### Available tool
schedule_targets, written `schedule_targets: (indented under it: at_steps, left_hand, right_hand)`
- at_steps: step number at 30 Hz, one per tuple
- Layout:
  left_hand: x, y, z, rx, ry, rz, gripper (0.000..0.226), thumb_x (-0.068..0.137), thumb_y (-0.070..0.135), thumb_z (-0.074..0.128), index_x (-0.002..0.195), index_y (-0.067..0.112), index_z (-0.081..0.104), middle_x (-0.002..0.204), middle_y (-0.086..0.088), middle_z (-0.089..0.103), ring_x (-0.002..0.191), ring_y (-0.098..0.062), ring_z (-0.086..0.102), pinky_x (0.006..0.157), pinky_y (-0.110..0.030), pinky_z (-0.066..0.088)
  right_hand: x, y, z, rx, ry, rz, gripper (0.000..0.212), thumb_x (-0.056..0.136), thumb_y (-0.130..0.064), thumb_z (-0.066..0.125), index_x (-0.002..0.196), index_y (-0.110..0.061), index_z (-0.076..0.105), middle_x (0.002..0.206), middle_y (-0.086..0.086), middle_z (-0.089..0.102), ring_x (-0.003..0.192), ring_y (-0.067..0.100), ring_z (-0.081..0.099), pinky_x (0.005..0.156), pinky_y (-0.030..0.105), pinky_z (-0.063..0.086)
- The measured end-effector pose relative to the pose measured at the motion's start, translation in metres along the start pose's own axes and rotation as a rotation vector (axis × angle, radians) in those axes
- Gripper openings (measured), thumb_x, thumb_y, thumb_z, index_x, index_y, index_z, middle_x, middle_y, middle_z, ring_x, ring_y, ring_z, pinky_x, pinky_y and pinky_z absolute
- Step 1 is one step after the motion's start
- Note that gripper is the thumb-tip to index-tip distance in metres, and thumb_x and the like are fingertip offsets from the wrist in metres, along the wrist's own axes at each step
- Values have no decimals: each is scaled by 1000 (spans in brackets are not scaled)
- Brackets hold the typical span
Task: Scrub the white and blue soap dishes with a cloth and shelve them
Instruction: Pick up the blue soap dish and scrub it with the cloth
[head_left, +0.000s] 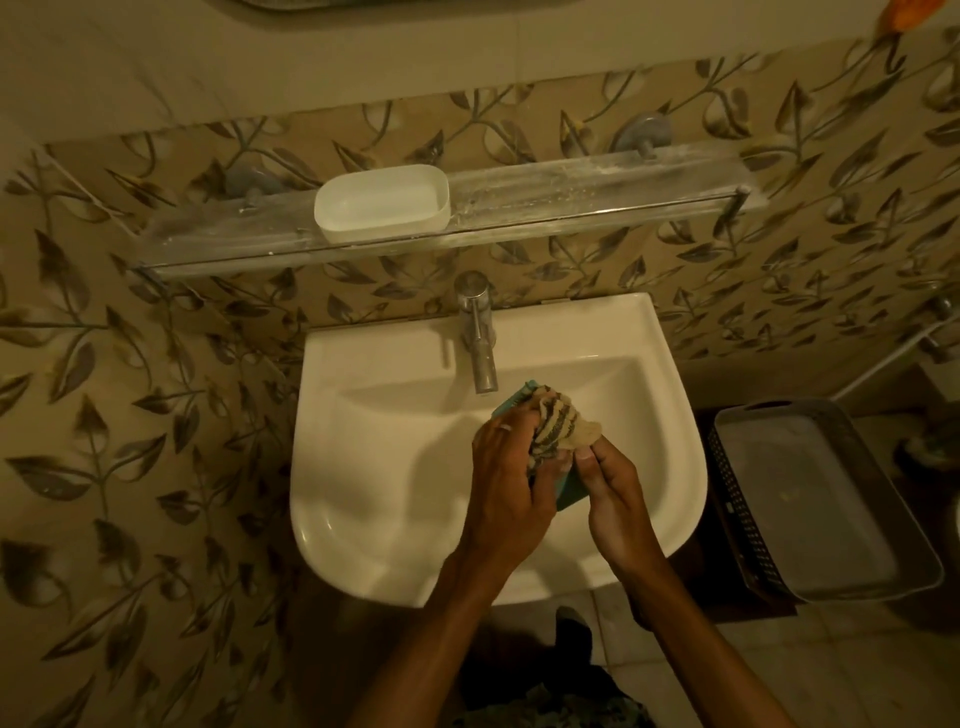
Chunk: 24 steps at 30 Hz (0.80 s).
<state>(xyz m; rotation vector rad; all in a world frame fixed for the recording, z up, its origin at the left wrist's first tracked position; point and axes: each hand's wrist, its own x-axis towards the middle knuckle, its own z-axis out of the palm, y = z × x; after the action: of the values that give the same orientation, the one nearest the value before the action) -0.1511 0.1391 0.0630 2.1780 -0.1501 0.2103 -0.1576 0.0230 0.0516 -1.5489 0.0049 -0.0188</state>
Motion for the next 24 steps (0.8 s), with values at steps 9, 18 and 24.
schedule_targets:
  at_steps: [9, 18, 24]
  left_hand:
    - [45, -6, -20, -136, -29, -274, 36, 95, 26, 52, 127, 10, 48, 123, -10, 59, 111, -24, 57, 91, -33, 49]
    - [-26, 26, 14, -142, -5, -182, 51, 91, 35, 48, 140, 26, 35, 136, 4, 40, 122, -3, 34, 94, -7, 33]
    - [18, 18, -1, -52, 91, -258, 44, 95, 33, 48, 137, 19, 41, 130, -4, 52, 119, -16, 46, 96, -24, 43]
  right_hand:
    - [-6, -7, -5, -113, -23, -11, 30, 94, -28, 40, 85, -8, 60, 76, 8, 55, 70, 13, 49, 61, 24, 37]
    - [0, -5, -10, -64, 48, 5, 40, 97, 2, 41, 99, -28, 67, 92, -18, 74, 88, 2, 68, 69, 14, 52]
    - [-2, -17, -4, -85, -12, -12, 32, 97, -23, 41, 83, -6, 64, 73, 5, 63, 67, 13, 56, 60, 23, 43]
